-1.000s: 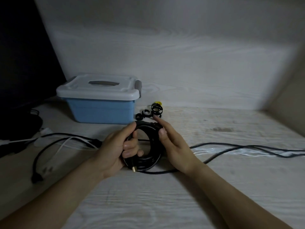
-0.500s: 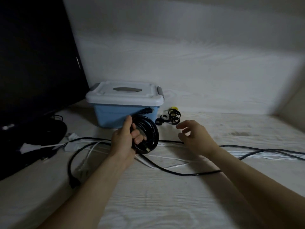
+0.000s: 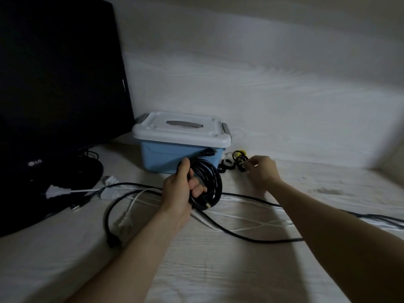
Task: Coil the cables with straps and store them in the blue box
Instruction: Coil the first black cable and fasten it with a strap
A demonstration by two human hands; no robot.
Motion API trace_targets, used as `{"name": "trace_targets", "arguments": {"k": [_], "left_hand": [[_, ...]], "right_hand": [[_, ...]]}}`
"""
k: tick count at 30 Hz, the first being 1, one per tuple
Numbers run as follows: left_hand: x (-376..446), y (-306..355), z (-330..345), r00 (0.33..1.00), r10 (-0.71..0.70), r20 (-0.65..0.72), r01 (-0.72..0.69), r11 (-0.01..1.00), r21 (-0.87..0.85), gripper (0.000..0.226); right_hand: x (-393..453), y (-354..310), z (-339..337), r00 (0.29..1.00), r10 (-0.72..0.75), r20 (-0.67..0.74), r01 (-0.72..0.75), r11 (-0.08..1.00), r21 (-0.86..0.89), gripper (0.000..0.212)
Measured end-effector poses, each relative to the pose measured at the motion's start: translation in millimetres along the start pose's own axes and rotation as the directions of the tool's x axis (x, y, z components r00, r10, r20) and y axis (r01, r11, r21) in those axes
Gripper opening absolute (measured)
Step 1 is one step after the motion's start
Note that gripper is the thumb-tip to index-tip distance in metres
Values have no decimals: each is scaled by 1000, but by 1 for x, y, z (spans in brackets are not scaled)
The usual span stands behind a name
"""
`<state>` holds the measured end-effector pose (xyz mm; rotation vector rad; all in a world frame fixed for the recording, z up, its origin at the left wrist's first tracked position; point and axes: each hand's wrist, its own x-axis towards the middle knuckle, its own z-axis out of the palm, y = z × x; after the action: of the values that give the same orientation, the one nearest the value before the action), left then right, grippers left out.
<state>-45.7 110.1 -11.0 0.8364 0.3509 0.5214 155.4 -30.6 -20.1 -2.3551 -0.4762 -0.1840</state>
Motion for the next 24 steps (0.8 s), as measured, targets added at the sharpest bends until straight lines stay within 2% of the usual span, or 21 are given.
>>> {"name": "trace_targets", "arguments": {"k": [2,4,7,10,12,15,19,21,24], "left_hand": [[0,0,0,1000,6,-1,-6,1000,10,37],[0,-1,-1,1000,9,0,-9,1000,18,36],[0,-2,-3,1000,7,7,-7,1000,23,36],[0,-3,-3,1000,18,15,-18,999,37,35],[-2,-3,0,999,31,27,-33,998,57,35],[-5,-3,1,998,56,30,-58,995,78,35],[-8,-6,4,994,90,62,-98,987,130,36],[-11,-7,4,991,107,82,-119,981,153,36],[-23,-8,11,973,166,160,-208,932,298,37]], "right_hand": [[-1,-1,-2,999,-1,-41,2,1000,30,18],[1,0,-8,997,43,-63,-34,990,135,15],[-2,2,-19,989,126,72,-144,905,401,8],[-12,0,-31,985,121,122,-167,839,518,17],[-22,-1,-42,983,129,127,-179,793,582,14],[-43,-3,-53,981,71,182,-174,742,647,8],[-75,-8,-70,987,-43,153,-68,757,650,4],[-89,-10,-74,981,-86,176,-54,744,666,13],[-107,-8,-72,933,-129,337,-189,621,760,32]]}}
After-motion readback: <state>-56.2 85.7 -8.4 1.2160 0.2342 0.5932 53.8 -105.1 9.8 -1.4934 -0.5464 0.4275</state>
